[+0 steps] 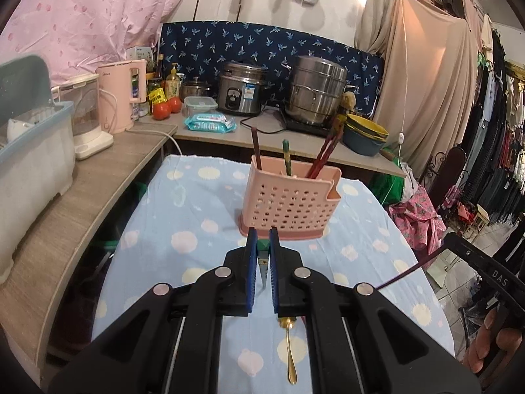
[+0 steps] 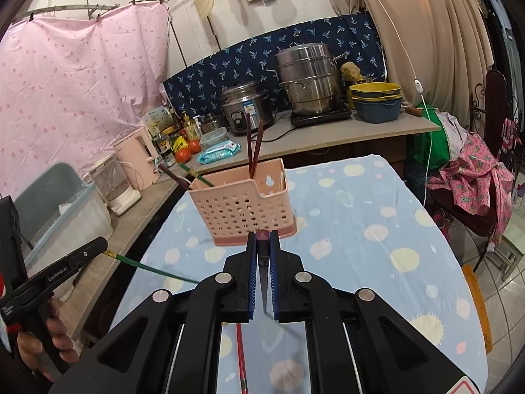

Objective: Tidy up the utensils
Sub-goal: 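Lift and carry both chopsticks over the pink basket with both grippers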

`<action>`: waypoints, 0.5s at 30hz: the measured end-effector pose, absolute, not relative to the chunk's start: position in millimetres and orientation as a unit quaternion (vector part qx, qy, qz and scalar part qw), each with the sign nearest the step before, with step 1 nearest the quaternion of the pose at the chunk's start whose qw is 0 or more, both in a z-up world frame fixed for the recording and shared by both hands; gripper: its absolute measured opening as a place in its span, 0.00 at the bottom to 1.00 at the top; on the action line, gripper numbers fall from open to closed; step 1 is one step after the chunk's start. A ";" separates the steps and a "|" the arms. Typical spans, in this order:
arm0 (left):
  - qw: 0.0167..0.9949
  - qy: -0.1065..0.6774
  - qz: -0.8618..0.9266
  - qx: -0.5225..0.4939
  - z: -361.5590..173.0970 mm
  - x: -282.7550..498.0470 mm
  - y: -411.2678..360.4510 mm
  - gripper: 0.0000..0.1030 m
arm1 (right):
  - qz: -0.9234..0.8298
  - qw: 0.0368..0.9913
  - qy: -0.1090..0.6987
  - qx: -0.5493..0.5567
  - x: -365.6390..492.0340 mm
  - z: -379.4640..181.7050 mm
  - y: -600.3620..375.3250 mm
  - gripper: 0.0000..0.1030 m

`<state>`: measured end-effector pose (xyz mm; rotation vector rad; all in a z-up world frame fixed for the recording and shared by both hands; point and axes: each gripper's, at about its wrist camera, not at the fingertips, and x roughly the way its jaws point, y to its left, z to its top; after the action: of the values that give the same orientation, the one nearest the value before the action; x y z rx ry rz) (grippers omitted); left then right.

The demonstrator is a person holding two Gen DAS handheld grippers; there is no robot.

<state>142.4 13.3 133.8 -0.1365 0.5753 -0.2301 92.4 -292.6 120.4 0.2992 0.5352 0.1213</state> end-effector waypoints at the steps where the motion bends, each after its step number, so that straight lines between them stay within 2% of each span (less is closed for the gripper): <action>1: 0.951 0.280 -0.113 -0.067 137.2 146.6 12.8 0.07 | 0.063 0.951 0.261 0.154 96.0 123.1 -294.2 0.07; 15: 0.962 0.218 -0.150 -0.073 207.6 187.9 -7.4 0.07 | 0.083 0.961 0.196 0.174 142.6 185.3 -307.2 0.07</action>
<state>187.9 -7.4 207.6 -0.1472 0.4425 -0.3041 142.6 -307.2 185.3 0.3532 0.3969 0.1682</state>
